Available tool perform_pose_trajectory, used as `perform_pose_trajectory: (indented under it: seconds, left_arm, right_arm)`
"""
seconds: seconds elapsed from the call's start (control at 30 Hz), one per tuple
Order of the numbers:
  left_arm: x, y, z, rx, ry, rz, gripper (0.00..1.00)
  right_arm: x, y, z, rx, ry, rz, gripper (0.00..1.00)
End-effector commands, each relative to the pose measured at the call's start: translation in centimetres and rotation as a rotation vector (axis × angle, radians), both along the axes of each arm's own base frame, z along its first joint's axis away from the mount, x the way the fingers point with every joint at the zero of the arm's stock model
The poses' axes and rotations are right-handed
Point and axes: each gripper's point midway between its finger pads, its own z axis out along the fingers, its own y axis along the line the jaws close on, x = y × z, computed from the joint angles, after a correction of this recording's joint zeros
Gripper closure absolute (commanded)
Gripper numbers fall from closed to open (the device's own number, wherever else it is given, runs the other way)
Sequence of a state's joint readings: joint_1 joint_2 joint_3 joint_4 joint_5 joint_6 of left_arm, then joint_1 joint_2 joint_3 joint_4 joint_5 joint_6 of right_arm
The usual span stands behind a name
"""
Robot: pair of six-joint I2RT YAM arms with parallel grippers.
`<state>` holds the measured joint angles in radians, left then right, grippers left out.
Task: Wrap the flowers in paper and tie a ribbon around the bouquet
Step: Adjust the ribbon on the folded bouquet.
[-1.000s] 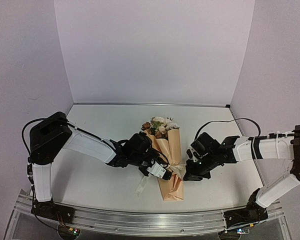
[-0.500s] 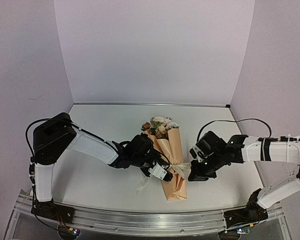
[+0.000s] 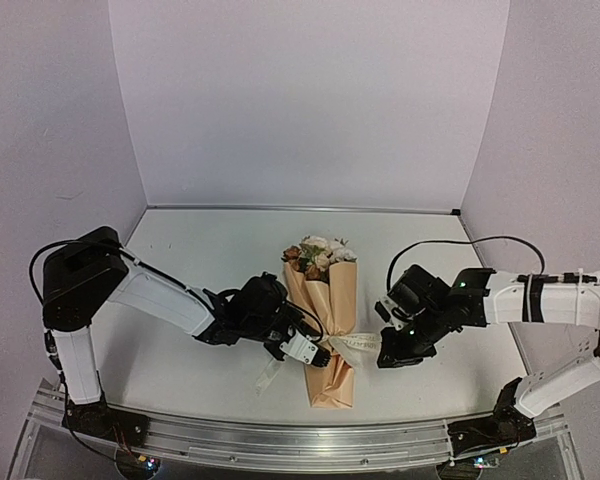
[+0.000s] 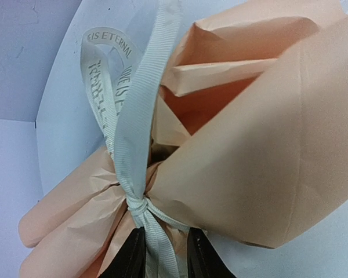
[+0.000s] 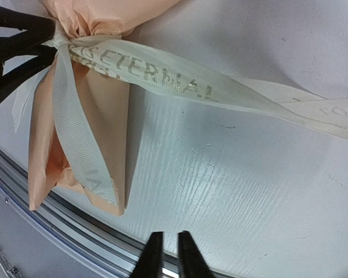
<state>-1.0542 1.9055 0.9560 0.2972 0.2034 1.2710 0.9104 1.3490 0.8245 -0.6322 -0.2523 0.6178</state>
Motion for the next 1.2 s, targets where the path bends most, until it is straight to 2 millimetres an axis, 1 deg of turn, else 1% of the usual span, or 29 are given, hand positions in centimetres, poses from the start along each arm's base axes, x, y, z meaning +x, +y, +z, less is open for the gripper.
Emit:
perform_pose_trajectory:
  seconds: [0.0,0.07,0.13,0.23,0.37,0.4,0.47,0.53,0.57,0.6,0.63,0.73,0.8,0.83,0.87,0.9,0.93,1.0,1.07,1.1,1.17]
  left_arm:
    - [-0.1,1.2,3.8,-0.099,-0.010,0.072,0.73]
    - [-0.1,1.3,4.4,-0.126,-0.019,0.083,0.71]
    - [-0.2,1.2,5.2,-0.155,-0.030,0.081,0.69]
    - [-0.3,0.9,6.3,-0.199,-0.056,0.075,0.65]
    - [-0.2,0.9,7.3,-0.233,-0.063,0.088,0.61]
    - [-0.2,0.9,7.6,-0.246,-0.062,0.090,0.60]
    - [-0.2,0.7,8.1,-0.263,-0.060,0.089,0.54]
    - [0.0,0.2,8.9,-0.297,-0.044,0.098,0.50]
    - [0.2,-0.1,9.4,-0.314,-0.024,0.113,0.49]
    - [0.4,-0.3,9.4,-0.316,0.002,0.134,0.47]
    - [0.8,-0.8,10.2,-0.338,0.031,0.159,0.46]
    - [2.0,-1.5,12.2,-0.434,0.218,0.306,0.45]
    - [3.5,-1.8,14.0,-0.512,0.320,0.433,0.43]
    - [4.4,-1.5,14.2,-0.538,0.400,0.534,0.43]
    - [5.0,-1.8,15.2,-0.558,0.460,0.587,0.42]
    - [5.5,-1.7,15.1,-0.561,0.534,0.657,0.42]
    - [5.8,-1.9,15.6,-0.575,0.610,0.714,0.42]
    - [6.0,-1.7,15.7,-0.592,0.790,0.813,0.43]
    - [6.5,-0.7,15.5,-0.635,0.971,0.929,0.43]
    - [6.5,-0.2,15.2,-0.633,1.073,0.958,0.43]
    - [7.3,1.3,14.5,-0.627,1.253,1.018,0.43]
  right_arm:
    - [1.6,2.7,2.3,0.084,-0.067,0.046,0.63]
    - [2.0,3.5,2.2,0.120,-0.065,0.022,0.51]
    - [2.4,4.8,2.1,0.185,-0.059,-0.002,0.42]
    - [2.7,6.6,1.5,0.259,-0.021,-0.039,0.37]
    - [3.0,6.7,-0.1,0.268,-0.012,-0.086,0.29]
    - [3.0,6.7,-0.3,0.272,-0.008,-0.095,0.27]
    - [3.0,6.7,-0.8,0.276,0.004,-0.117,0.27]
    - [2.9,6.5,-1.3,0.279,0.008,-0.143,0.27]
    - [2.9,6.3,-1.6,0.280,0.011,-0.154,0.27]
    - [3.0,6.4,-1.7,0.290,0.009,-0.163,0.27]
    - [3.0,6.4,-1.9,0.299,0.015,-0.176,0.29]
    - [3.2,7.0,-1.9,0.334,0.025,-0.194,0.34]
    - [3.3,7.1,-2.2,0.342,0.028,-0.210,0.38]
    - [3.2,7.1,-2.3,0.343,0.031,-0.215,0.40]
    - [3.3,7.2,-2.3,0.352,0.033,-0.220,0.43]
    - [3.4,7.5,-2.2,0.367,0.035,-0.221,0.45]
    - [3.4,7.7,-2.1,0.376,0.038,-0.223,0.47]
    - [3.4,7.7,-2.2,0.384,0.041,-0.231,0.51]
    - [3.4,7.8,-2.0,0.401,0.038,-0.232,0.51]
    - [3.4,7.8,-2.0,0.406,0.037,-0.238,0.51]
    - [3.4,7.6,-2.0,0.409,0.029,-0.241,0.50]
